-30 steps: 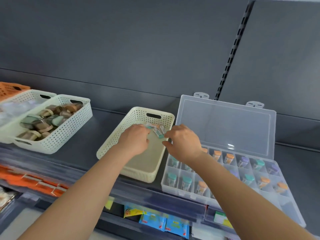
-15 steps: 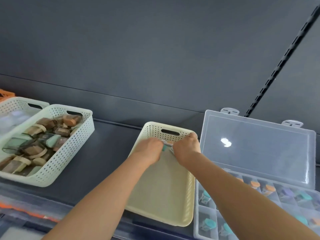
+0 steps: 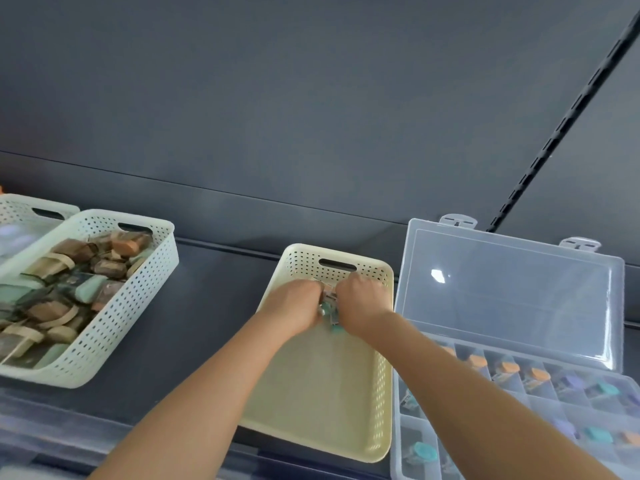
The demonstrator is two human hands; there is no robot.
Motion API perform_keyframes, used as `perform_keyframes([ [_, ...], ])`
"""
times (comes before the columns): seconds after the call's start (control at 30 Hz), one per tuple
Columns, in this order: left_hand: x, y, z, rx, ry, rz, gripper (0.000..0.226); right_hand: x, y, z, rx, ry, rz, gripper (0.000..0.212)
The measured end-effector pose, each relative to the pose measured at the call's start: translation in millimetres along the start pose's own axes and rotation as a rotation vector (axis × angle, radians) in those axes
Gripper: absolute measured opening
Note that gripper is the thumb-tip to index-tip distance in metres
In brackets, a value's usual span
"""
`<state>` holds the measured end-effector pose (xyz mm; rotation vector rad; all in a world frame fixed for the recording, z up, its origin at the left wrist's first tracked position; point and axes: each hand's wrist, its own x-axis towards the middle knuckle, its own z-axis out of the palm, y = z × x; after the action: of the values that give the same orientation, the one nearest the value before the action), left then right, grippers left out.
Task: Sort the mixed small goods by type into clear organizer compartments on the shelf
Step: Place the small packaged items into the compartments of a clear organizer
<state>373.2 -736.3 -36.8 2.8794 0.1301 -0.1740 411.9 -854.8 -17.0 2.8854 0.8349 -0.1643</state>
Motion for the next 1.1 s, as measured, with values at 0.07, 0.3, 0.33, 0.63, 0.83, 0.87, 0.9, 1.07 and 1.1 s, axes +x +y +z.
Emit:
perform_keyframes([
  [0.07,-7,0,-6,-0.061,0.043,-0.013,0.012,-7,3,-6,0.102,0.060,-0.027,0.024],
  [0.3,-47,30,-26,-0.339,0.284,-0.012,0.012,-73,42,-21,0.608,0.442,-0.059,0.021],
  [0.33,-55,41,-28,-0.387,0.323,0.022,0.014,-87,50,-22,0.675,0.483,-0.060,0.018],
  [0.63,-122,165,5,-0.538,0.454,0.118,0.014,-199,139,1,0.924,0.623,-0.098,0.020],
  [0.83,-145,237,32,-0.582,0.462,0.168,0.011,-256,197,20,1.127,0.652,0.022,0.018],
  [0.87,-148,248,36,-0.575,0.451,0.180,0.011,-263,205,23,1.095,0.647,0.028,0.015],
  [0.9,-149,258,39,-0.567,0.432,0.194,0.011,-270,213,25,1.053,0.648,0.036,0.013],
  [1.07,-149,293,52,-0.433,0.347,0.276,0.012,-291,237,42,0.808,0.648,0.075,0.012],
  [1.1,-148,296,54,-0.395,0.339,0.278,0.012,-293,240,47,0.767,0.636,0.090,0.012],
])
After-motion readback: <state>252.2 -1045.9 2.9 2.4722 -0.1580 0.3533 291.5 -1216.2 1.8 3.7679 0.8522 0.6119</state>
